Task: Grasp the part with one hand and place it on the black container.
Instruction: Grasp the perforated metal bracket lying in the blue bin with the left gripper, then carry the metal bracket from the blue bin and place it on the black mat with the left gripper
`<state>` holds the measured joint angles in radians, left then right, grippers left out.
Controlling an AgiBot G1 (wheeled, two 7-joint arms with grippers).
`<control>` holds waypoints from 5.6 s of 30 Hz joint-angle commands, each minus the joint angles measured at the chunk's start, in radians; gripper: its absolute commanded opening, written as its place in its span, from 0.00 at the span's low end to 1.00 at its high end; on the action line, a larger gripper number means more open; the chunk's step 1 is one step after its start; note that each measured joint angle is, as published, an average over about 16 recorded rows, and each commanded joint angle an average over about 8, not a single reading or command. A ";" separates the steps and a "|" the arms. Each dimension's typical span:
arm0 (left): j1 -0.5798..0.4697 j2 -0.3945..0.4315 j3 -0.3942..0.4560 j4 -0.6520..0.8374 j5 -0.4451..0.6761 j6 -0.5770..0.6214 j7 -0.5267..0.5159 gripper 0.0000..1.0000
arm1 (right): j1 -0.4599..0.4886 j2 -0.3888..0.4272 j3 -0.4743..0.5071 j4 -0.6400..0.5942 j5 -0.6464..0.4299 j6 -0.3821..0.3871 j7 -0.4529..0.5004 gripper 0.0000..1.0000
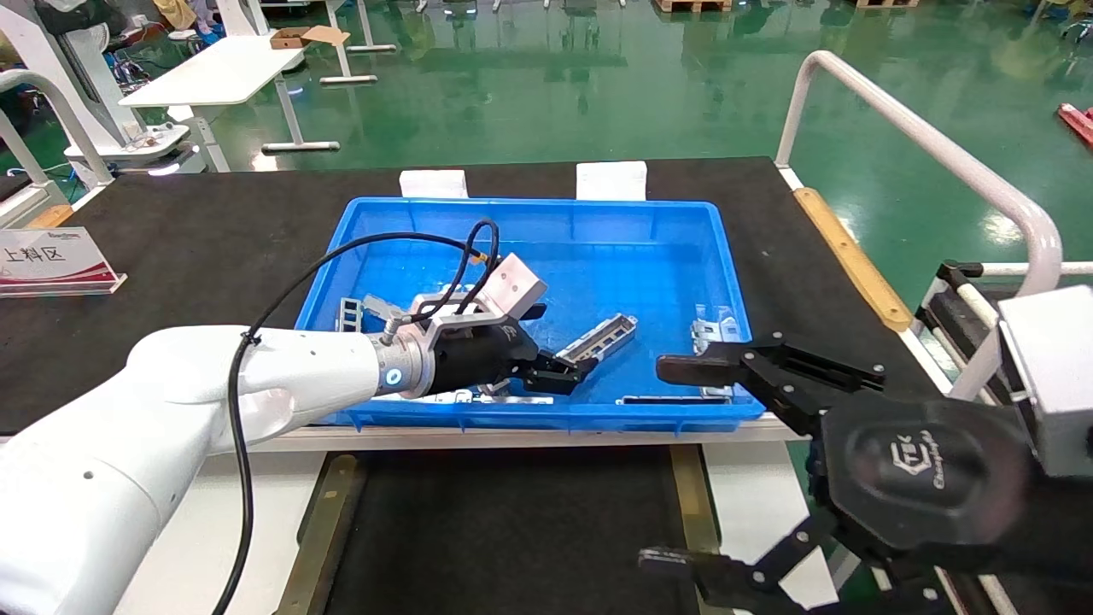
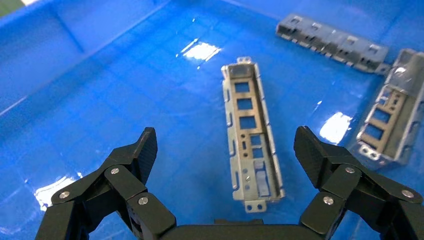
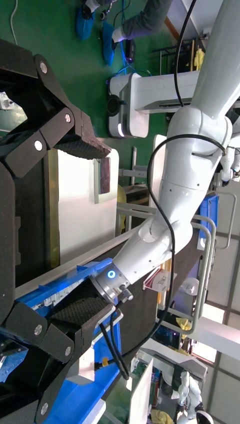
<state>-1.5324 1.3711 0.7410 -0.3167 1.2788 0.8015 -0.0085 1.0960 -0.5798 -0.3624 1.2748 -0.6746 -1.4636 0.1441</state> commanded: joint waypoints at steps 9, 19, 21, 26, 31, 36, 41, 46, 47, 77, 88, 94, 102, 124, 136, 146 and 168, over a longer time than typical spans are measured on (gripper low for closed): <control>0.010 -0.001 0.123 -0.040 -0.047 -0.069 -0.061 0.00 | 0.000 0.000 0.000 0.000 0.000 0.000 0.000 0.00; 0.004 -0.003 0.214 -0.055 -0.108 -0.106 -0.093 0.00 | 0.000 0.000 0.000 0.000 0.000 0.000 0.000 0.00; 0.001 -0.003 0.230 -0.056 -0.121 -0.111 -0.098 0.00 | 0.000 0.000 0.000 0.000 0.000 0.000 0.000 0.00; -0.004 -0.003 0.267 -0.058 -0.152 -0.121 -0.110 0.00 | 0.000 0.000 0.000 0.000 0.000 0.000 0.000 0.00; -0.008 -0.004 0.299 -0.056 -0.182 -0.131 -0.118 0.00 | 0.000 0.000 0.000 0.000 0.000 0.000 0.000 0.00; -0.011 -0.004 0.327 -0.054 -0.210 -0.140 -0.120 0.00 | 0.000 0.000 -0.001 0.000 0.000 0.000 0.000 0.00; -0.013 -0.005 0.352 -0.050 -0.236 -0.148 -0.120 0.00 | 0.000 0.000 -0.001 0.000 0.000 0.000 0.000 0.00; -0.009 -0.005 0.373 -0.049 -0.264 -0.154 -0.116 0.00 | 0.000 0.000 -0.001 0.000 0.000 0.000 0.000 0.00; -0.008 -0.005 0.376 -0.049 -0.270 -0.155 -0.115 0.00 | 0.000 0.000 -0.001 0.000 0.000 0.000 0.000 0.00; -0.089 -0.182 0.254 -0.171 -0.585 0.340 0.123 0.00 | 0.000 0.000 -0.001 0.000 0.001 0.000 -0.001 0.00; 0.049 -0.360 0.273 -0.427 -0.600 0.416 0.065 0.00 | 0.000 0.000 -0.001 0.000 0.001 0.000 -0.001 0.00; 0.175 -0.487 0.290 -0.644 -0.601 0.309 -0.011 0.00 | 0.000 0.000 -0.001 0.000 0.001 0.001 -0.001 0.00; 0.366 -0.597 0.322 -0.850 -0.590 0.065 -0.088 0.00 | 0.000 0.001 -0.001 0.000 0.001 0.001 -0.001 0.00; 0.654 -0.400 0.299 -0.814 -0.727 -0.504 -0.230 0.00 | 0.000 0.001 -0.002 0.000 0.001 0.001 -0.001 0.00; 0.655 -0.275 0.301 -0.710 -0.765 -0.684 -0.286 0.00 | 0.000 0.001 -0.002 0.000 0.001 0.001 -0.001 0.00; 0.660 -0.202 0.297 -0.658 -0.791 -0.810 -0.314 0.00 | 0.001 0.001 -0.002 0.000 0.001 0.001 -0.001 0.00; 0.676 -0.161 0.312 -0.650 -0.823 -0.910 -0.339 0.17 | 0.001 0.001 -0.002 0.000 0.002 0.001 -0.001 0.29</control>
<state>-0.8569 1.2093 1.0524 -0.9667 0.4571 -0.1063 -0.3464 1.0966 -0.5789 -0.3647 1.2748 -0.6731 -1.4627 0.1429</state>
